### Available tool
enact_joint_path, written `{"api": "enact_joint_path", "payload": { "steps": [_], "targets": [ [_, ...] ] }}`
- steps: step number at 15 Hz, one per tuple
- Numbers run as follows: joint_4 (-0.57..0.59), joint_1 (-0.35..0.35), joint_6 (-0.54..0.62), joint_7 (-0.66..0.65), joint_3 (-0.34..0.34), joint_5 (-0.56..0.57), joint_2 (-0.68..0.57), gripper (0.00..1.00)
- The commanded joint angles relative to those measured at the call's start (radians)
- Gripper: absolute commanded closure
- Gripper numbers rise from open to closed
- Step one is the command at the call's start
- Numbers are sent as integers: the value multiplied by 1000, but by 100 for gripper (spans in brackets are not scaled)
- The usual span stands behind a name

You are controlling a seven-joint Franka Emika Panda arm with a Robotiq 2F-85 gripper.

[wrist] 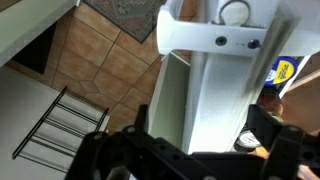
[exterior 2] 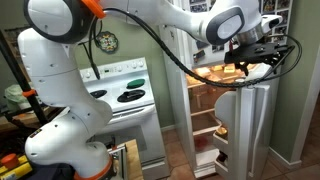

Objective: Open the bottom fridge door then put the sauce bottle on the second shelf and close the door

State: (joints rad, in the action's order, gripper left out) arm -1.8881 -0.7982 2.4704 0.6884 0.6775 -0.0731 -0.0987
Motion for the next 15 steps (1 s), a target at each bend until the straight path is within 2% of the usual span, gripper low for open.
{"api": "enact_joint_path", "payload": {
  "steps": [1, 2, 3, 5, 7, 9, 12, 15],
  "targets": [
    [2, 178, -3, 20, -185, -34, 14, 0],
    [11, 174, -15, 22, -186, -54, 8, 0],
    [16, 204, -29, 26, -220, -75, 8, 0],
    [38, 320, -111, 71, -340, -160, 1, 0],
    [58, 417, -201, 68, -446, -193, -4, 0],
    [84, 479, -281, 66, -518, -210, -12, 0],
    [124, 538, -366, 62, -593, -219, -29, 0],
    [152, 571, -426, 76, -633, -235, -54, 0]
  ]
}}
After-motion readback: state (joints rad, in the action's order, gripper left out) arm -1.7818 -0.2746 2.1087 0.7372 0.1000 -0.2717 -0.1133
